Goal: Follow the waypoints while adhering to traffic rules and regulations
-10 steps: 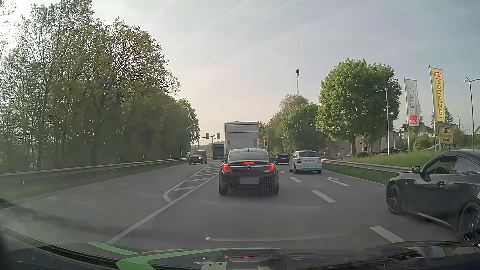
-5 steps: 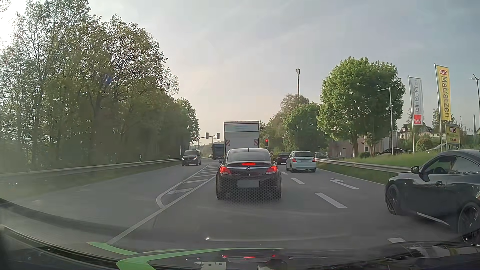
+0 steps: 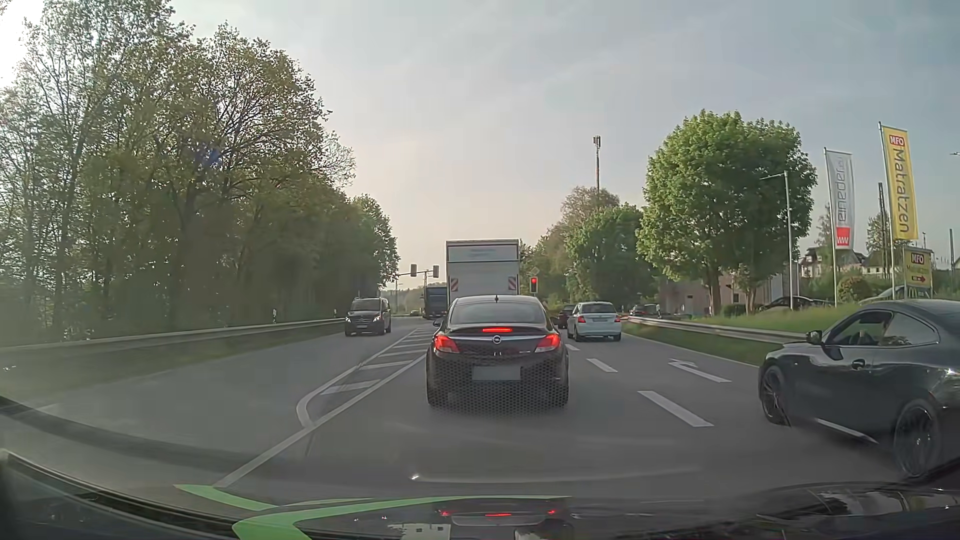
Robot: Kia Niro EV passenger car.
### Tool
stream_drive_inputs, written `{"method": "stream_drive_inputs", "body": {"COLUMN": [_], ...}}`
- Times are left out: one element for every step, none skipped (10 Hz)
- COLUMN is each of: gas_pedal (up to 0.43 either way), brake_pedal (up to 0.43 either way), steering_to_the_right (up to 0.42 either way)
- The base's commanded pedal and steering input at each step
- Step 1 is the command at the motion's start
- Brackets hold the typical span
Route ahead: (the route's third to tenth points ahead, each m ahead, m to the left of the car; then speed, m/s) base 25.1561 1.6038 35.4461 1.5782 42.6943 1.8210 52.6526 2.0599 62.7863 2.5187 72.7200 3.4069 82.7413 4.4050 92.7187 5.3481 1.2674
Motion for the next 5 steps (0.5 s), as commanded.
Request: {"method": "stream_drive_inputs", "body": {"gas_pedal": [0.000,0.000,0.000,0.000,0.000], "brake_pedal": [0.152,0.140,0.128,0.110,0.104], "steering_to_the_right": [0.000,0.000,0.000,0.000,0.000]}}
